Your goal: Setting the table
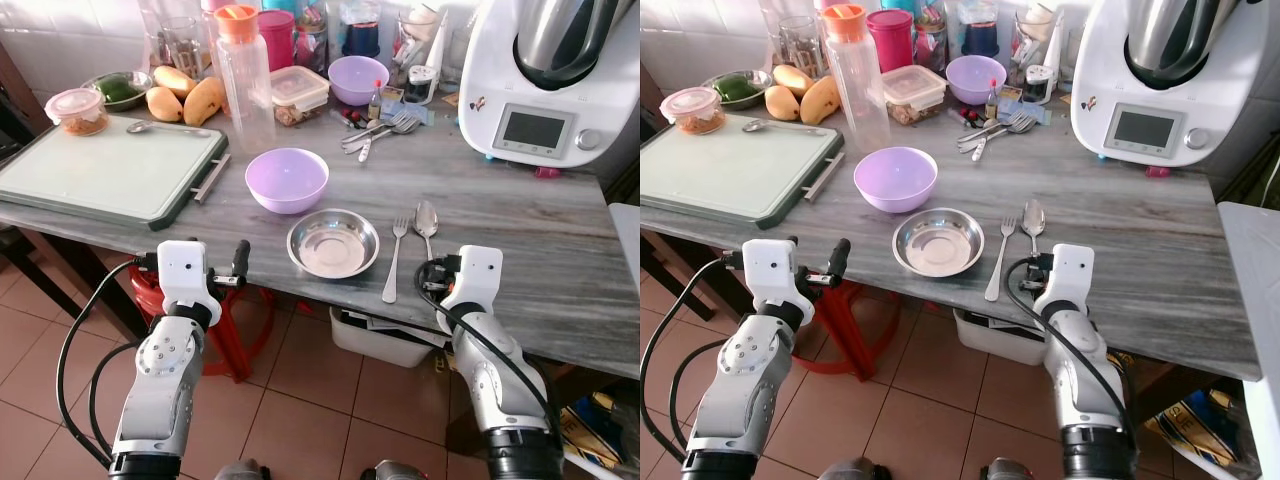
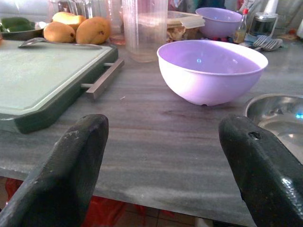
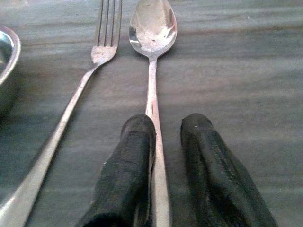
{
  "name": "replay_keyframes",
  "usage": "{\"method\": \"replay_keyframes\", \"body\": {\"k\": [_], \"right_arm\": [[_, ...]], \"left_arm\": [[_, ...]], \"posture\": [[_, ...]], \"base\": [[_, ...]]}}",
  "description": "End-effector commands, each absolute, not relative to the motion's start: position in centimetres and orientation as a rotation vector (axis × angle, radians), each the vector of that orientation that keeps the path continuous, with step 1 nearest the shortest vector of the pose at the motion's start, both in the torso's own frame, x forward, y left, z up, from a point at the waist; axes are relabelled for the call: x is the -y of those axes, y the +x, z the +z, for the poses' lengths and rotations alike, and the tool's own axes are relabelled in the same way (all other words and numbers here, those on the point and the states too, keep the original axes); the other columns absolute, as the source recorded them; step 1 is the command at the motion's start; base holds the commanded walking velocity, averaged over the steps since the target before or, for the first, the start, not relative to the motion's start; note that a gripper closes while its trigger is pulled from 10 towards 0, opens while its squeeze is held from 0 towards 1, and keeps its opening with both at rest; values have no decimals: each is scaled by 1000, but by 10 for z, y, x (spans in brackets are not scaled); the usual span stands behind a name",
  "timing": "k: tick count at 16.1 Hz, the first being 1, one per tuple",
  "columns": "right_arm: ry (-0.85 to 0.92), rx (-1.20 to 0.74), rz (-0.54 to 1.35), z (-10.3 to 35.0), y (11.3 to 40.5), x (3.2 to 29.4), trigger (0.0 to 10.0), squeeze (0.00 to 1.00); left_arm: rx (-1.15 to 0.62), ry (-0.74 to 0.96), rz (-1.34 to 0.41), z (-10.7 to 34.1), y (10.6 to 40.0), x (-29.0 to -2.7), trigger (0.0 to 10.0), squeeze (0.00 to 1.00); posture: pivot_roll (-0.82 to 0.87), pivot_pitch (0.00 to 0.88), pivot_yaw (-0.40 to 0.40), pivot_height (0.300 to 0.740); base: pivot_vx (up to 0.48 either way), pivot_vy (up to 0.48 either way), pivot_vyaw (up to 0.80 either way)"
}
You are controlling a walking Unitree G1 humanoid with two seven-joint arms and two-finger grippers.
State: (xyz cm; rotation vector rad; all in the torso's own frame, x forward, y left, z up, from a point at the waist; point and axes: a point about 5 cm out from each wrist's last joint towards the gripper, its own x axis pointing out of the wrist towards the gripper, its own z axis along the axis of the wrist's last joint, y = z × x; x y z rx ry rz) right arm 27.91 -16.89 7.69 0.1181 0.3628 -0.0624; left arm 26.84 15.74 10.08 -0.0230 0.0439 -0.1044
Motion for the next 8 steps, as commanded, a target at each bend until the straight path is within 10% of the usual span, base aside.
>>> {"method": "replay_keyframes", "body": {"k": [1,8], "right_arm": [[131,-453,-62,63,271,166,0,0],[204,-451,-106,69,271,160,235,0]], "left_arm": [[-38,-15,-101,103,268,-159,10000,0],[-37,-16,-105,104,269,-158,10000,0]], "posture": [[-22,0,29,740],[-20,0,26,740]], "base": [[0,0,0],[0,0,0]]}}
